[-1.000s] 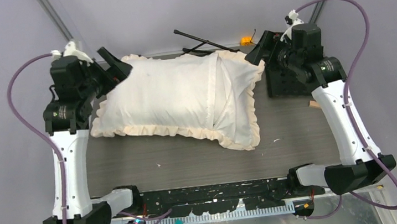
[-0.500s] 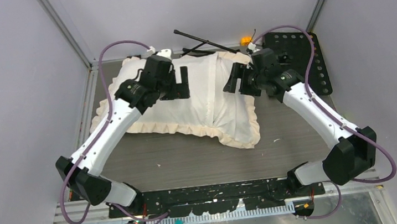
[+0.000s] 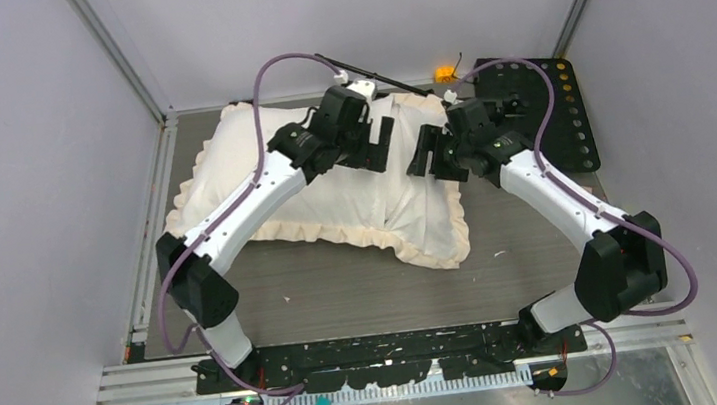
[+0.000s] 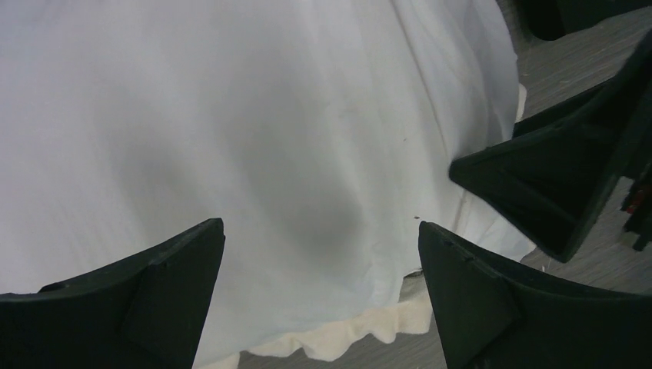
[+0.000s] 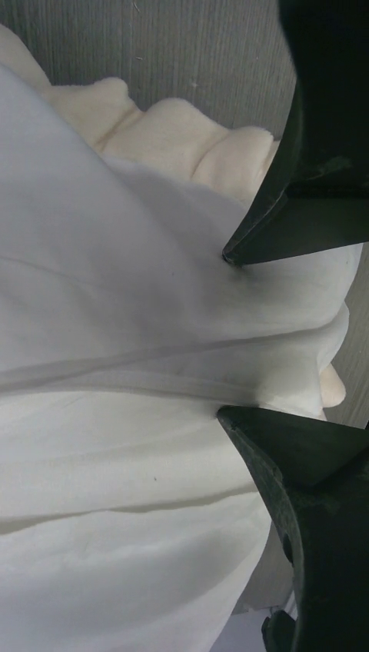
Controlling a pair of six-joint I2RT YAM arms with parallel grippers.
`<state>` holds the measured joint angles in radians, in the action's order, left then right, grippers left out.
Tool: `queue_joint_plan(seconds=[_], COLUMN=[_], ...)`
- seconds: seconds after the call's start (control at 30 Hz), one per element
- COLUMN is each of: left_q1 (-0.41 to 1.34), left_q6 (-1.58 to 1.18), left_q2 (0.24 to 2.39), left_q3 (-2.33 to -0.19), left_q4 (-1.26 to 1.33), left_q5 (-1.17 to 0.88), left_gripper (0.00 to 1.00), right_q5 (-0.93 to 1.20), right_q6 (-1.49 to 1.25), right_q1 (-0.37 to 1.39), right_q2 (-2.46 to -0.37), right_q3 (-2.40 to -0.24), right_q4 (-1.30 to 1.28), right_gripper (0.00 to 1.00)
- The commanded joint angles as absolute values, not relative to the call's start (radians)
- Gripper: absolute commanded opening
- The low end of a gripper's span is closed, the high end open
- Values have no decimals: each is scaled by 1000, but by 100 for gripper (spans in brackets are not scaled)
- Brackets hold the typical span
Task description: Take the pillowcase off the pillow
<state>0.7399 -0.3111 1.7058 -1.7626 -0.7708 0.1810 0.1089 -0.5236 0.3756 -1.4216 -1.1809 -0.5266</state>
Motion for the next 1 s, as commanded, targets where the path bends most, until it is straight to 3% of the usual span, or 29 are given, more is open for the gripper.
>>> queue_joint_plan(seconds=[0.0,0.07,0.13,0.23,0.33,0.4,0.67,0.77,0.97], left_q1=[769,769,769,767,765,761,669,631,545], left_q6=[-282,-297,-313,-336,-356,-376,-426,-419,-375], left_q2=[1796,1857,1910,1983,2023,2027,1829,1739,1599], left_q3=[-1867,-1901,-1944,-2003,-2011,-1996,-1672,-1565,-1458], left_q4=[-725,-735,-765,-837,-886,-911,-839,-817,-820], left_q5=[132,127,144,206,265,326,407,435,434], left_gripper=[100,100,100,100,99,94,34,29,28], right_q5=[139,102,75,31,-17,-56,14,69,79], right_q6=[-512,-525,-541,-567,-586,-594,-583,-591,-622], right_q1=[374,375,374,373,374,374,375,394,489], right_q2=[-1438,-1427,-1406,-1385,-1355,-1322,-1252,-1267,-1277], right_q3=[-1150,-1120,-1081,-1025,-972,-932,-833,-819,-821], right_q4=[-469,-461,-448,-447,-447,-439,-410,-395,-353], right_gripper=[70,61,43,33,30,30,29,29,34])
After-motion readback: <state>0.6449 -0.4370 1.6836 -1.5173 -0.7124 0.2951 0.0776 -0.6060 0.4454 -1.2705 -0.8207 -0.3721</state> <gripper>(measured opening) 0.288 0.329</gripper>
